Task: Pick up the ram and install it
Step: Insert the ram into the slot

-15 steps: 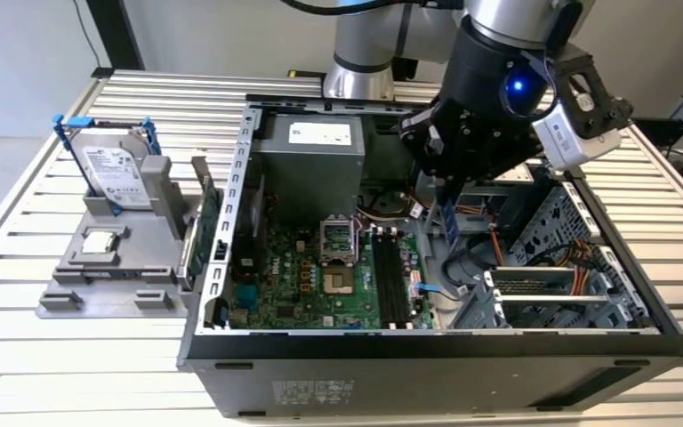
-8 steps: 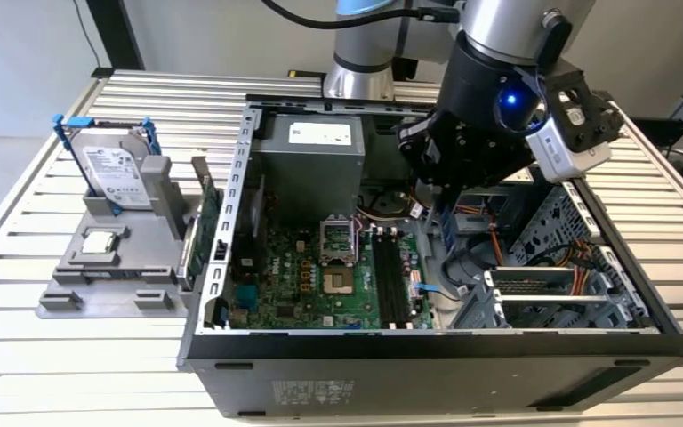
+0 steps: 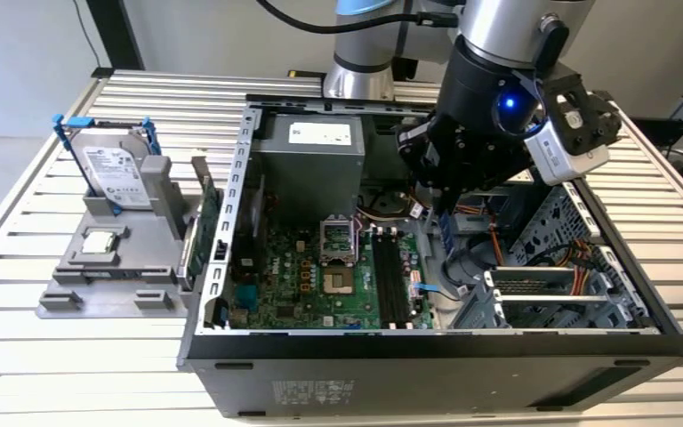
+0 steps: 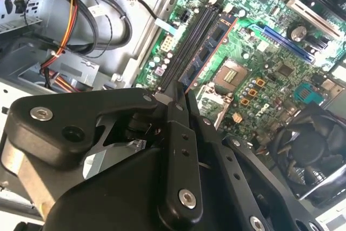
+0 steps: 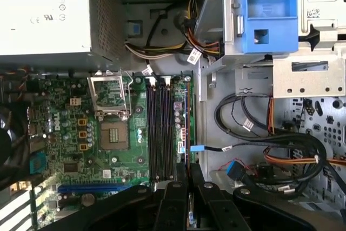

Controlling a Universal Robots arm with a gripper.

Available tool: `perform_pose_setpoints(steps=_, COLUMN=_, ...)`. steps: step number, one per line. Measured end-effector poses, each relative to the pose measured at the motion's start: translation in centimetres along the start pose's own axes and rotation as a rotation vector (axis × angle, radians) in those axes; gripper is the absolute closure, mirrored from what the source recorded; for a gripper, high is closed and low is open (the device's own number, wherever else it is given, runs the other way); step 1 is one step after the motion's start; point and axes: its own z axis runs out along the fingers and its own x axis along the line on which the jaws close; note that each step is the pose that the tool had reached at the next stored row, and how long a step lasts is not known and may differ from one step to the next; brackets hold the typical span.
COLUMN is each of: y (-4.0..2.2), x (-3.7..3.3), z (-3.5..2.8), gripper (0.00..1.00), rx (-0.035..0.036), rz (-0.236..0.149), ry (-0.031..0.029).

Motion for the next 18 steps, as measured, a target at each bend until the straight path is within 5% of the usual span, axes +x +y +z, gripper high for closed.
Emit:
perform_pose_setpoints(steps=4, y=0.0, x=0.0, z=0.09, gripper=1.0, rx=-0.0003, rz=0.0, ry=-0.0001)
perform_pose_setpoints(steps=18, y=-0.02, x=0.1, z=2.59, gripper=1.0, rx=0.0, rz=0.0, ry=0.0)
